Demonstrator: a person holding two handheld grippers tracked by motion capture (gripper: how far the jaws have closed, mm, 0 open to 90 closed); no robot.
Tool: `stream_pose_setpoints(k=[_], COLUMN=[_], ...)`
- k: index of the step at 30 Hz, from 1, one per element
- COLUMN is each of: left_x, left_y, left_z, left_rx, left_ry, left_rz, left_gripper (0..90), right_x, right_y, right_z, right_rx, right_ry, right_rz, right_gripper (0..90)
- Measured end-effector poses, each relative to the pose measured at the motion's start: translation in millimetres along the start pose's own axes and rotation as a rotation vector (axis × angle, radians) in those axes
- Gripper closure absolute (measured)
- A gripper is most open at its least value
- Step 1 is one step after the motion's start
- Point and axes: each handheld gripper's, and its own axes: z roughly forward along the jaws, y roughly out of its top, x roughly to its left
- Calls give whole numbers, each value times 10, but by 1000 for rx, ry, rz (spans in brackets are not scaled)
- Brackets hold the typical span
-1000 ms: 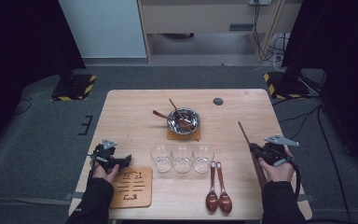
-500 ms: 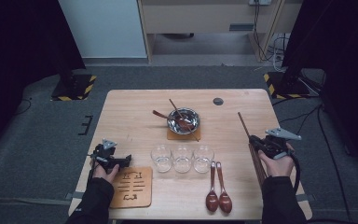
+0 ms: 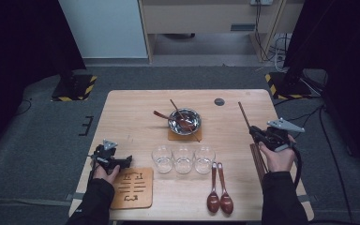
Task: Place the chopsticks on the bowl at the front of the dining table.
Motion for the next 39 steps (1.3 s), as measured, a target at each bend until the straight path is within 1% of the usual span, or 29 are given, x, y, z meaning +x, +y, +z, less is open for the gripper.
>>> stream_pose_setpoints(k=[12,16,22,38,39], left_x=[0,0,0,0,0], left_y=[0,0,0,0,0], left_z=[0,0,0,0,0], left_rx=[0,0,0,0,0], left_ry=[0,0,0,0,0], left_rz=[0,0,0,0,0], left_gripper=[0,0,0,0,0], right_x=[88,126,203,344,354], right_y=[151,196,284,465,475], right_z=[86,128,194,360,372], right_rx=[-24,-17,-26,-42,-46], right_ry=[13,14,26,45,49], right_rz=[-15,-31,-42,-51,-45], right_gripper=[847,847,847,847,847])
